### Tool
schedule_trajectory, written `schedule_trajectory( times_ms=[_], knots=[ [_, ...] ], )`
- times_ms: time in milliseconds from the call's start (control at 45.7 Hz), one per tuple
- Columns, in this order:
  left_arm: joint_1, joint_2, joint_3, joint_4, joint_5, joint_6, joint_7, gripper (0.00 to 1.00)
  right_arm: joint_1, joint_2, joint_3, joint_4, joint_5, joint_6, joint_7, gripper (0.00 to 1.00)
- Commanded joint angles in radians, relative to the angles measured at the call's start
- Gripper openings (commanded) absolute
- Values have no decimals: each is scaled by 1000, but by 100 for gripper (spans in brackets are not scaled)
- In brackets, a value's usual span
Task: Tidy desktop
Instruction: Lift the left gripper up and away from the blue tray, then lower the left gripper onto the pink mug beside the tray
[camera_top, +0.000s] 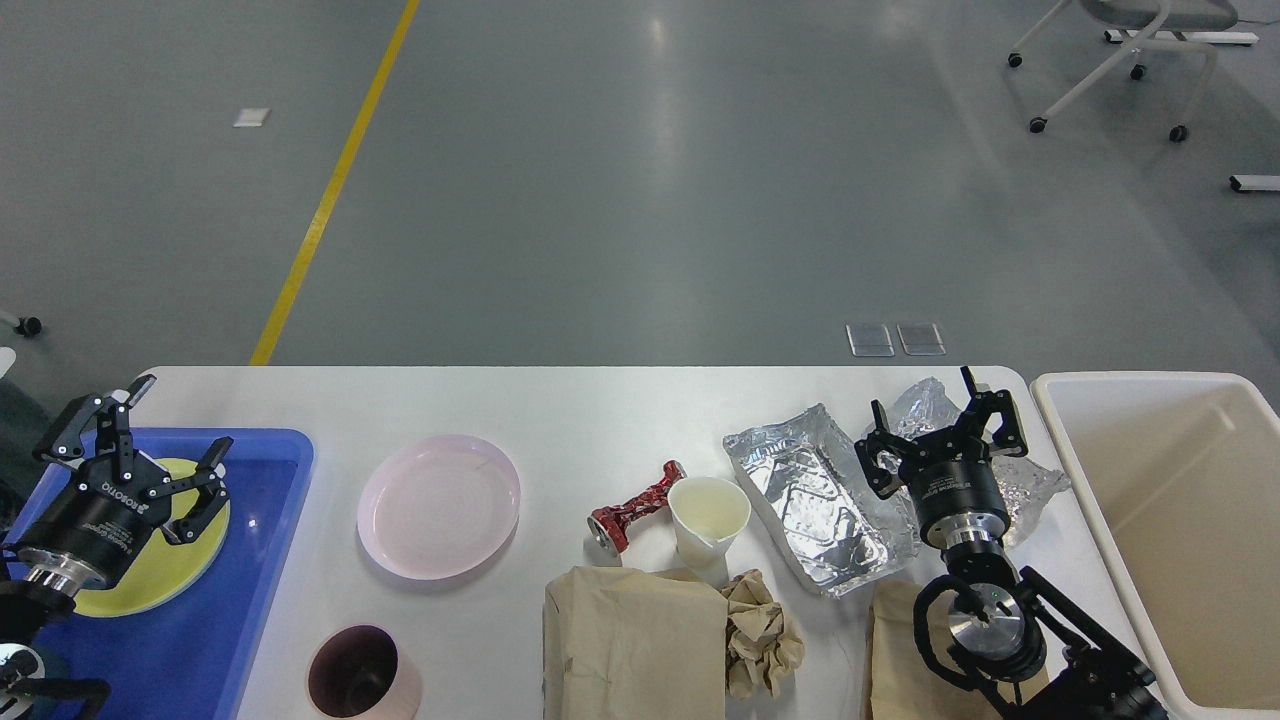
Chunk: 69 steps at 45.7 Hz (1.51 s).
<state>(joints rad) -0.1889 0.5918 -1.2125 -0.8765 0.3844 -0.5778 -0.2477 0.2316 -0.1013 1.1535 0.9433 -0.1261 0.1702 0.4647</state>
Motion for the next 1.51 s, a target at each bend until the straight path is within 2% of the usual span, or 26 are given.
schedule_trajectory(
  times_ms=[0, 153, 263, 350, 503, 525, 700, 831, 897, 963, 1028, 1160, 1247, 1313, 1488],
  knots=[
    [-84, 147, 152, 2, -71, -1, -2, 97, 0, 0, 0, 0, -1, 0, 0, 100],
    [-343, 305, 523, 7, -171, 4, -1, 97, 0, 0, 0, 0, 0, 0, 0, 100],
    [-573, 376, 859, 7, -217, 7, 4, 97, 0, 0, 0, 0, 0, 0, 0, 100],
    [-800, 387, 1167, 7, -219, 9, 7, 97, 2, 0, 0, 0, 0, -1, 0, 100],
    [-1202, 364, 1716, -2, -217, -11, -2, 97, 0, 0, 0, 0, 0, 0, 0, 100],
    [-1316, 333, 1872, -6, -217, -25, 4, 97, 0, -2, 0, 0, 0, 0, 0, 100],
    [-1607, 143, 2318, -15, -217, -122, 5, 97, 0, 0, 0, 0, 0, -1, -1, 100],
    [-1692, -18, 2496, -53, -216, -123, 12, 97, 0, -2, 0, 0, 0, -1, 0, 100],
    [-1747, -61, 2556, -108, -220, -123, -1, 97, 0, -2, 0, 0, 0, 0, 0, 100],
    [-1828, -101, 2596, -166, -219, -126, 8, 97, 0, 0, 0, 0, 0, 0, 0, 100],
    [-1919, -168, 2648, -263, -217, -140, 1, 97, 0, -2, 0, 0, 0, -1, 0, 100],
    [-2075, -256, 2676, -384, -219, -201, 4, 97, 0, -2, 0, 0, 0, -1, 0, 100],
    [-2172, -280, 2681, -435, -229, -322, -5, 97, 0, 0, 0, 0, 0, -1, 0, 100],
    [-2247, -303, 2684, -478, -262, -373, -1, 97, 0, 0, 0, 0, 0, -1, 0, 100],
    [-2406, -392, 2722, -663, -390, -379, 27, 97, 0, -2, 0, 0, 0, 0, 0, 100]
  ],
)
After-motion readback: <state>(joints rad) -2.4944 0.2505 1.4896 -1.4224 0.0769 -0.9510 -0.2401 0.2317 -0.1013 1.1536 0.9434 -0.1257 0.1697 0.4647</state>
